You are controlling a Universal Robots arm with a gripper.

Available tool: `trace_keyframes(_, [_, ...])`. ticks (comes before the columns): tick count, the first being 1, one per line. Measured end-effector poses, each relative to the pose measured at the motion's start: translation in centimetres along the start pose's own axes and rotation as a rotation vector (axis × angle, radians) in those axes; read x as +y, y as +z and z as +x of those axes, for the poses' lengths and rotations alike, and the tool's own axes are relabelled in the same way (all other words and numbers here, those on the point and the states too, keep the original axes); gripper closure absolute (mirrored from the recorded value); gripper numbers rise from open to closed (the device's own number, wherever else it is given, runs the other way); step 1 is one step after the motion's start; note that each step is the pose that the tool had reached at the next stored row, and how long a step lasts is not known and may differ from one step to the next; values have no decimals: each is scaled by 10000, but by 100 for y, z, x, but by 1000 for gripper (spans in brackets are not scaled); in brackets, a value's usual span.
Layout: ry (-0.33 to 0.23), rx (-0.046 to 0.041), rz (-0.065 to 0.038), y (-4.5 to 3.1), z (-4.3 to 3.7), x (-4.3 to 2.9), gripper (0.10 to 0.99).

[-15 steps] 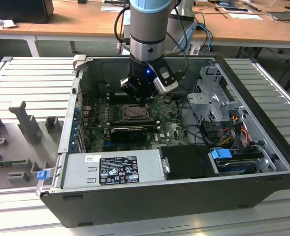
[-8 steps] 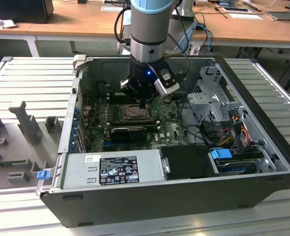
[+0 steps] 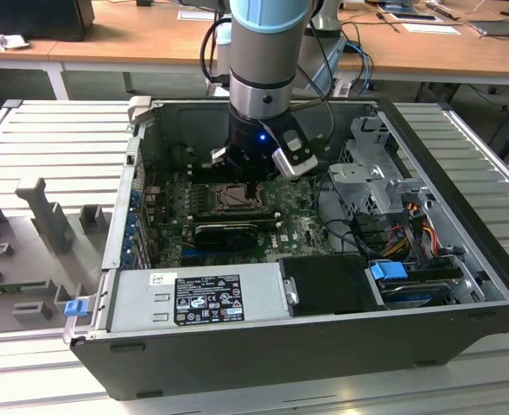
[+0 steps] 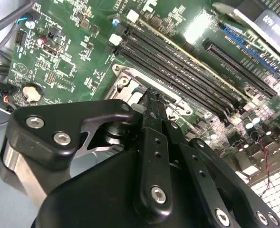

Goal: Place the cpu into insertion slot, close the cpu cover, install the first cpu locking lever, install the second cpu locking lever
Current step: 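Install the second cpu locking lever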

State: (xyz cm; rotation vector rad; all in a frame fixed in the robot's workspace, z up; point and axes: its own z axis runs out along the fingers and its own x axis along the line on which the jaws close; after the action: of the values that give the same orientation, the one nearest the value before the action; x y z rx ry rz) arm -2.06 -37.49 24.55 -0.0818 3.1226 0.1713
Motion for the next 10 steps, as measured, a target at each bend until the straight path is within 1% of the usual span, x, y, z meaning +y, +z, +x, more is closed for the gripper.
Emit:
trace_keyframes(3, [0,-1,0,-2,6,-47,980])
trace_keyframes(5, [-4,0,-17,-1,10,-55,980])
trace_keyframes(8, [-3,-11,-235,1,12,-62,980])
trace_keyframes(10, [-1,-12,-253,1,13,-63,980])
